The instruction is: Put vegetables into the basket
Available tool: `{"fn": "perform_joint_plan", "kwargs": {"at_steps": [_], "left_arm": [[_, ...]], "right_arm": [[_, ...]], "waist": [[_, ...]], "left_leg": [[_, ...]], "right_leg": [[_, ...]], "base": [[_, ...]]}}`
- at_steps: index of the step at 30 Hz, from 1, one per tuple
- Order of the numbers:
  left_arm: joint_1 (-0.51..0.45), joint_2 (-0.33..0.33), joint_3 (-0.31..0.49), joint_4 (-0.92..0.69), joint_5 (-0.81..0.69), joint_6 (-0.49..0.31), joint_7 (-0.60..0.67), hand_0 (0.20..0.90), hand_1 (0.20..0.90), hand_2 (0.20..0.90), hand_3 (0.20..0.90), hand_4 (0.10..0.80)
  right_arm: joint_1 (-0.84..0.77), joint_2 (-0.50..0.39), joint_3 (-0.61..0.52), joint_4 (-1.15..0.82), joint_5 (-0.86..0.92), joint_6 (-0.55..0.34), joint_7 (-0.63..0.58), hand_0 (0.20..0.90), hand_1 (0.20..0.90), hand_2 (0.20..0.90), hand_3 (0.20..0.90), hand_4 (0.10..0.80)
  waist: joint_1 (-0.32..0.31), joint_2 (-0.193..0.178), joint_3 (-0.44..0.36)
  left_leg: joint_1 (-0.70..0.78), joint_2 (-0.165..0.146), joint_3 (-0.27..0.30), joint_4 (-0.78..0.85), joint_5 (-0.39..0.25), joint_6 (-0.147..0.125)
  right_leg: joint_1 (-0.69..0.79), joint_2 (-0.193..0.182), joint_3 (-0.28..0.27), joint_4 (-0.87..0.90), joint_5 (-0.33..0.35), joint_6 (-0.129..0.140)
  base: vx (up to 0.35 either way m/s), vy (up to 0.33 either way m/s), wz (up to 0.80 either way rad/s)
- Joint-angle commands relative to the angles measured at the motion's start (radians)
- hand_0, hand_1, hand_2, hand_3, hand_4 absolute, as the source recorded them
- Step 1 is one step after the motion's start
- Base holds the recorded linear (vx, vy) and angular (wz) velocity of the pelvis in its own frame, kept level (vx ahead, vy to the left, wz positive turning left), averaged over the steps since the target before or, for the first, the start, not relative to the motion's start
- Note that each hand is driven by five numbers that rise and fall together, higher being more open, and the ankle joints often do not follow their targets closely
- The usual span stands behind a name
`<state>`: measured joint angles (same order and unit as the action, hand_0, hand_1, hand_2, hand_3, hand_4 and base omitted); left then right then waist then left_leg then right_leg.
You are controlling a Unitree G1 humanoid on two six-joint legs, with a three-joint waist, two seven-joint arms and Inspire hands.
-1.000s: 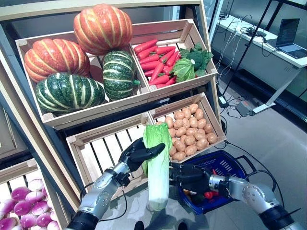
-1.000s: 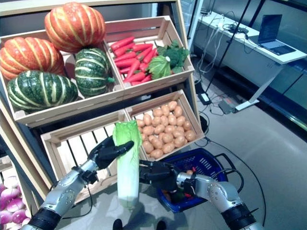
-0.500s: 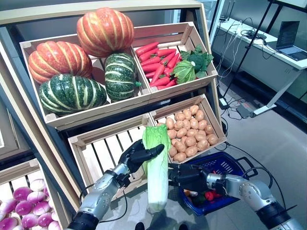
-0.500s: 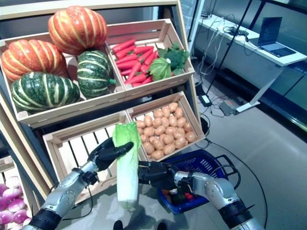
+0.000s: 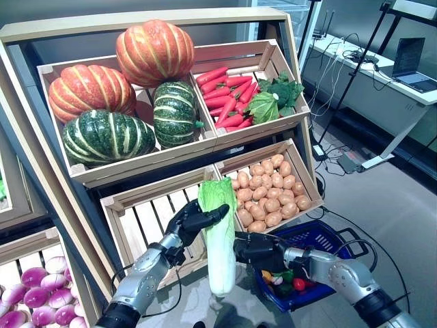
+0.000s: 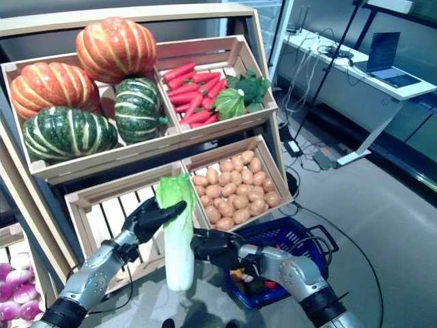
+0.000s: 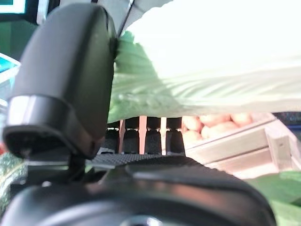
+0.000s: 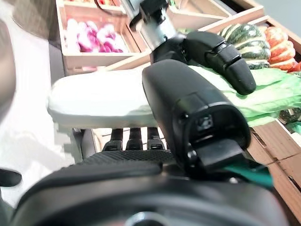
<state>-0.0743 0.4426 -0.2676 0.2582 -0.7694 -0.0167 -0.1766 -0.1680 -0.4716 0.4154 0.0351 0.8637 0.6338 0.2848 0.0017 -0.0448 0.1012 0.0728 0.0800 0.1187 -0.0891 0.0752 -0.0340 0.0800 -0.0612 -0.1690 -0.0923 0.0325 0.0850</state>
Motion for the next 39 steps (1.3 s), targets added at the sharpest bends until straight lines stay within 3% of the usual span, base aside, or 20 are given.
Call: {"fn": "perform_joint_plan", "kwargs": {"at_steps": [1, 20, 30, 39], "left_arm": [[-0.143, -0.073, -0.008, -0.064, -0.020, -0.146, -0.017, 0.300, 0.300, 0.300, 0.300, 0.400], [-0.158, -0.092, 0.008, -0.096, -0.025, -0.146, 0.117, 0.300, 0.300, 0.300, 0.300, 0.400], [-0.142, -0.046, 0.083, -0.141, -0.030, -0.181, 0.113, 0.300, 0.300, 0.300, 0.300, 0.400], [-0.124, -0.054, 0.168, -0.239, -0.104, -0.251, 0.093, 0.300, 0.300, 0.300, 0.300, 0.400]], "right_arm": [[-0.071, 0.081, 0.057, -0.057, -0.024, -0.077, -0.037, 0.900, 0.900, 0.900, 0.900, 0.800], [-0.066, 0.101, 0.041, -0.050, 0.000, -0.093, -0.143, 0.900, 0.900, 0.900, 0.900, 0.800], [-0.017, 0.022, -0.051, -0.103, 0.079, -0.140, -0.154, 0.900, 0.900, 0.900, 0.900, 0.800], [0.065, -0.005, -0.154, -0.078, 0.038, -0.182, -0.138, 0.900, 0.900, 0.900, 0.900, 0.800]], "waist": [[0.011, -0.021, -0.027], [0.019, -0.023, -0.030], [0.027, -0.024, -0.030], [0.020, -0.025, -0.028]], "left_leg": [[0.015, 0.017, -0.053, 0.002, -0.063, -0.043], [0.020, 0.013, -0.067, 0.002, -0.065, -0.041], [0.022, 0.008, -0.078, 0.002, -0.066, -0.045], [0.026, 0.006, -0.078, 0.002, -0.073, -0.039]], "right_leg": [[0.019, -0.069, -0.008, 0.005, 0.022, 0.053], [0.030, -0.070, -0.017, 0.005, 0.018, 0.048], [0.039, -0.072, -0.035, 0.005, 0.016, 0.050], [0.041, -0.071, -0.036, 0.005, 0.013, 0.050]], "base": [[0.000, 0.000, 0.00], [0.000, 0.000, 0.00], [0.010, -0.005, 0.08], [0.003, -0.001, 0.01]]}}
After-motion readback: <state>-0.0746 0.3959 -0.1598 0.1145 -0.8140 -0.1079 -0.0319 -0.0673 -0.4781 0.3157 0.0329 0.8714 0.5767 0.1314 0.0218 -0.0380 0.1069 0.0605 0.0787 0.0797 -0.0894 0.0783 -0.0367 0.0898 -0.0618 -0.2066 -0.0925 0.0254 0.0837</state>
